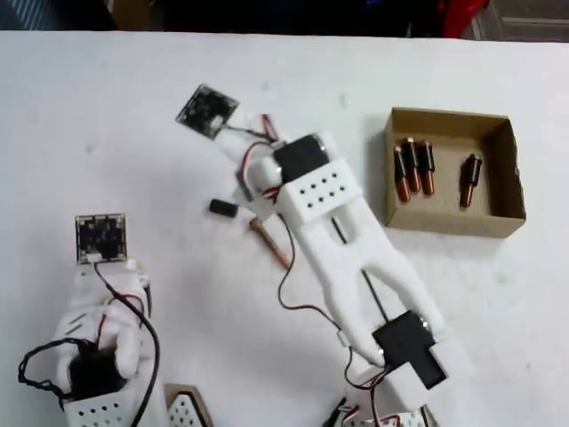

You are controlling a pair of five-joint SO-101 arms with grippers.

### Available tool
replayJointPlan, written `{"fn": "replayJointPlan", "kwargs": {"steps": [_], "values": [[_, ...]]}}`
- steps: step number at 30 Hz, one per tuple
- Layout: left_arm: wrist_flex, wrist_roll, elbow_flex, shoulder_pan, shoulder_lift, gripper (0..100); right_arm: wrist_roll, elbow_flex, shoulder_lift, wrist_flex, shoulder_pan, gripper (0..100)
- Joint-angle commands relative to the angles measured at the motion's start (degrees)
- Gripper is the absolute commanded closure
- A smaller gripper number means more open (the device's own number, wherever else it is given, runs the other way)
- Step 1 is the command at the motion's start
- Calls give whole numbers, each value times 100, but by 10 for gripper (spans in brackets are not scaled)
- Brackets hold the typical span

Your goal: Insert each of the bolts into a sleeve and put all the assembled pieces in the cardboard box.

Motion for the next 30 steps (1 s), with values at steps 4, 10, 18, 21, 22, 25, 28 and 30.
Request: {"fn": "replayJointPlan", "kwargs": {"steps": [4,10,18,21,22,25,28,30], "values": [[-255,-62,-299,-462,-57,978,941,598,-242,-848,-110,879],[-387,-53,-264,-585,-57,978,985,563,418,-1077,-119,829],[-378,-53,-255,-585,-57,978,985,-589,1842,-1007,-330,841],[-378,-53,-255,-585,-57,978,985,-1011,2149,-848,-576,841],[-378,-53,-255,-585,-57,978,985,-1134,2237,-822,-620,841],[-378,-53,-255,-585,-57,978,985,-1503,2519,-804,-655,841],[-396,-53,-246,-585,-57,978,985,-1820,2862,-804,-655,841],[-413,-53,-202,-585,-57,978,985,-2004,3073,-804,-673,841]]}}
